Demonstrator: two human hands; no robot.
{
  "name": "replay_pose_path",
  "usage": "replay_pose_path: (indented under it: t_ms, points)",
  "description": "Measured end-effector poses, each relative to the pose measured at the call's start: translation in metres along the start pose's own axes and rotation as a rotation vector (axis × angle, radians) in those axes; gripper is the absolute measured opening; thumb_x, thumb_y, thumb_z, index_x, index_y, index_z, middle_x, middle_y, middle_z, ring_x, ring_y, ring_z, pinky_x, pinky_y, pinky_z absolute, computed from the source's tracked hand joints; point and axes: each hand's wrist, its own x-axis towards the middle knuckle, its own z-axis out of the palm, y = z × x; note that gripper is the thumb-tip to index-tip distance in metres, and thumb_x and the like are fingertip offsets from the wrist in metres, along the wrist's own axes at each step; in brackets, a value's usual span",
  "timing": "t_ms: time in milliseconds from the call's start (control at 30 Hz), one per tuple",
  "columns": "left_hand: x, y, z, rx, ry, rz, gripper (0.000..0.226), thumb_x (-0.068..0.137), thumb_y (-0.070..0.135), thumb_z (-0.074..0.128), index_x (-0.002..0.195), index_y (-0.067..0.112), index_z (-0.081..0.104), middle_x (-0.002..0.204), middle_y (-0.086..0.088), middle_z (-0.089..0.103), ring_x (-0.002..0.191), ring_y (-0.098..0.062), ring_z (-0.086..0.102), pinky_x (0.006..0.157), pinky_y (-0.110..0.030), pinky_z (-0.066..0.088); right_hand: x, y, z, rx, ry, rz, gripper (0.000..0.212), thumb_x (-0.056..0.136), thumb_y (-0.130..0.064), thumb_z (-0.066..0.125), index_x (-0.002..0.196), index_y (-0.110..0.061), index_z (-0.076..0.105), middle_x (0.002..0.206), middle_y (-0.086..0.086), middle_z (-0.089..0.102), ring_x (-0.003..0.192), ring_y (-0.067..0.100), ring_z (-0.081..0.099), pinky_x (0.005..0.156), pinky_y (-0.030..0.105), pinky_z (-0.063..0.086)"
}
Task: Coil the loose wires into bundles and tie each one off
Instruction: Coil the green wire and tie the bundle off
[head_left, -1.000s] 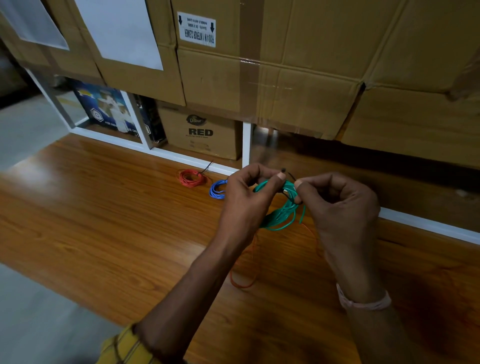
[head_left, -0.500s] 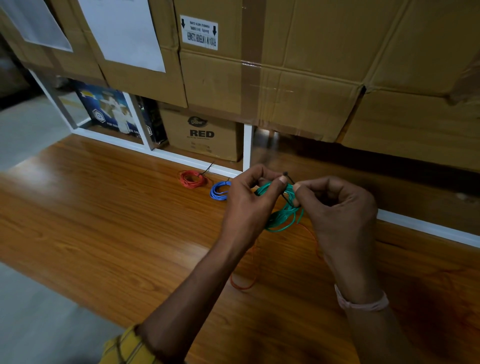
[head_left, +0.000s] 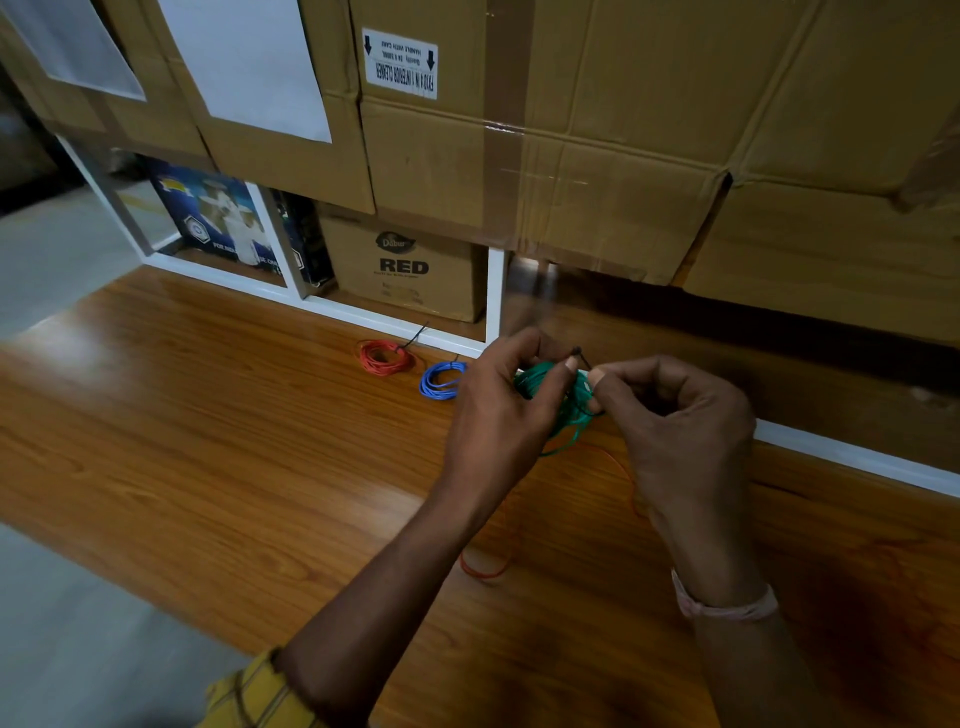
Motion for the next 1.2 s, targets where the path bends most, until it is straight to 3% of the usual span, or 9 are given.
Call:
replay_pose_path:
  t_ms: [467, 633, 767, 1100, 1200]
  points:
    - [-0.004, 0.003, -0.008, 0.179, -0.036, 0.135, 0.003, 0.1, 0.024, 0.071, 0.103, 0.024, 0.07, 0.103, 0.006, 0.063, 0.097, -0.012, 0.065, 0.076, -0.044, 0.058, -0.001, 0.005, -0.005, 0.037, -0.066, 0.0, 0.009, 0.092, -0.011, 0.075, 0.085, -0.015, 0.078, 0.078, -0.003, 0.076, 0.08, 0.009, 0.074, 0.076, 0.028, 0.062]
    - [-0.004, 0.003, -0.012, 0.235, -0.075, 0.174, 0.005, 0.101, 0.024, 0.072, 0.104, 0.021, 0.072, 0.099, 0.014, 0.059, 0.096, -0.007, 0.062, 0.076, -0.024, 0.053, 0.0, 0.005, -0.009, 0.016, -0.06, -0.021, 0.009, 0.092, -0.013, 0.075, 0.084, -0.018, 0.077, 0.079, -0.007, 0.076, 0.079, 0.005, 0.073, 0.072, 0.016, 0.057]
    - [-0.003, 0.003, -0.016, 0.223, -0.095, 0.166, 0.006, 0.101, 0.025, 0.072, 0.105, 0.022, 0.074, 0.102, 0.013, 0.062, 0.1, -0.008, 0.064, 0.077, -0.018, 0.05, -0.001, 0.008, -0.01, -0.009, -0.1, 0.0, 0.006, 0.091, -0.014, 0.076, 0.086, -0.017, 0.077, 0.078, -0.006, 0.076, 0.079, 0.003, 0.073, 0.071, 0.013, 0.056]
    - [-0.006, 0.004, -0.016, 0.281, -0.109, 0.201, 0.011, 0.102, 0.026, 0.07, 0.11, 0.02, 0.073, 0.103, 0.004, 0.06, 0.098, -0.008, 0.061, 0.075, -0.023, 0.055, -0.004, 0.009, -0.011, -0.037, -0.089, -0.014, 0.01, 0.094, -0.015, 0.072, 0.086, -0.019, 0.075, 0.08, -0.008, 0.074, 0.079, 0.005, 0.072, 0.073, 0.016, 0.057]
    - [-0.006, 0.005, -0.013, 0.287, -0.073, 0.221, 0.01, 0.102, 0.026, 0.069, 0.108, 0.019, 0.074, 0.101, 0.004, 0.061, 0.095, -0.01, 0.062, 0.074, -0.034, 0.056, -0.006, 0.008, -0.007, -0.045, -0.082, -0.019, 0.01, 0.094, -0.013, 0.072, 0.087, -0.019, 0.075, 0.08, -0.009, 0.074, 0.08, 0.005, 0.072, 0.075, 0.018, 0.058]
